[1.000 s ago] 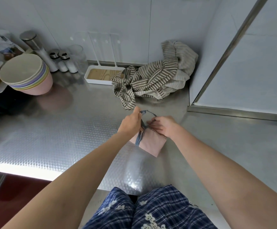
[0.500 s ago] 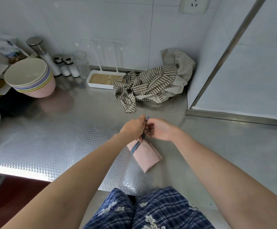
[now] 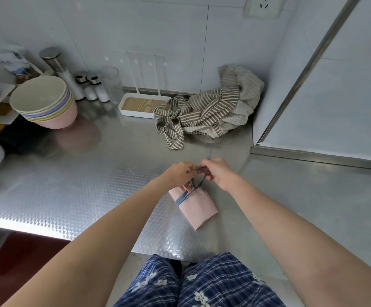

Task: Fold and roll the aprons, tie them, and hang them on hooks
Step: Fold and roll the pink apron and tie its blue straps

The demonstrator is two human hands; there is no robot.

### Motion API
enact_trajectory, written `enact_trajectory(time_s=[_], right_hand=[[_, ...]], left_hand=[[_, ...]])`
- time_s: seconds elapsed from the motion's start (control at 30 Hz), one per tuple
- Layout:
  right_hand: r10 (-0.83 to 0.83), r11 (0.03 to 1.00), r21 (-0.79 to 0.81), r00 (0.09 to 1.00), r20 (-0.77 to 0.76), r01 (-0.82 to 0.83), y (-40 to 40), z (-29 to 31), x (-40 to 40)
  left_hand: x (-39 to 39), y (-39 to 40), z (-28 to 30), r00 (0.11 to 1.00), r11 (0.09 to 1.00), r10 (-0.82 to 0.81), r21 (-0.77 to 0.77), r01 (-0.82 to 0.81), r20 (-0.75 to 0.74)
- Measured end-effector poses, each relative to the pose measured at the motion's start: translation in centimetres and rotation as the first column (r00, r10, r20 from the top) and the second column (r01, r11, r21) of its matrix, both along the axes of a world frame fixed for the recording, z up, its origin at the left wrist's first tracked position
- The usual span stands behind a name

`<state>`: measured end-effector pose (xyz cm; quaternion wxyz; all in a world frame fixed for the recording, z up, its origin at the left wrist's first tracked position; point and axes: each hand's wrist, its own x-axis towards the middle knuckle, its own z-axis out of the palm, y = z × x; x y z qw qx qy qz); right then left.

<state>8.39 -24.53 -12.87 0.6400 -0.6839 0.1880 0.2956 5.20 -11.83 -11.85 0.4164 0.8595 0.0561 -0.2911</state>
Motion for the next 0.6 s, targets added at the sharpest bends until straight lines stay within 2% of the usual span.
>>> enact_trajectory(time_s=[0.07, 0.2, 0.33, 0.4, 0.47, 0.53, 0.6], right_hand=[[-0.024, 1.0, -0.017, 0.998, 0.061, 0.025, 0.2, -0.4, 0.1], [-0.077, 0.977, 0.2, 0.997, 0.026, 0.07, -0.3, -0.1, 0.1], [0.067, 0.958, 0.278, 0.998, 0.018, -0.07, -1.6, 0.3, 0.1], [0.211, 0.96, 0.173, 0.976, 0.058, -0.218, -2.0, 0.1, 0.3], [0.361, 0.932, -0.084, 0.923, 0.132, -0.352, -2.0, -0.3, 0.6], [0.498, 0.837, -0.379, 0.836, 0.228, -0.395, -2.1, -0.5, 1.0], [0.583, 0.753, -0.545, 0.758, 0.292, -0.369, -1.6, -0.5, 0.9]], left_hand=[[0.0, -0.4, 0.2, 0.999, 1.0, -0.009, -0.004, 0.009, -0.03], [0.2, -0.2, 0.5, 0.992, 0.997, 0.065, -0.028, -0.068, -0.104], [0.6, 0.0, 0.3, 0.957, 0.969, 0.207, -0.095, -0.23, -0.204], [1.0, -0.1, 0.2, 0.92, 0.933, 0.307, -0.113, -0.341, -0.243], [1.2, -0.2, 0.1, 0.857, 0.866, 0.402, -0.169, -0.47, -0.322], [1.5, -0.6, -0.1, 0.819, 0.828, 0.416, -0.207, -0.521, -0.395], [1.5, -0.6, -0.6, 0.788, 0.802, 0.44, -0.206, -0.56, -0.431]])
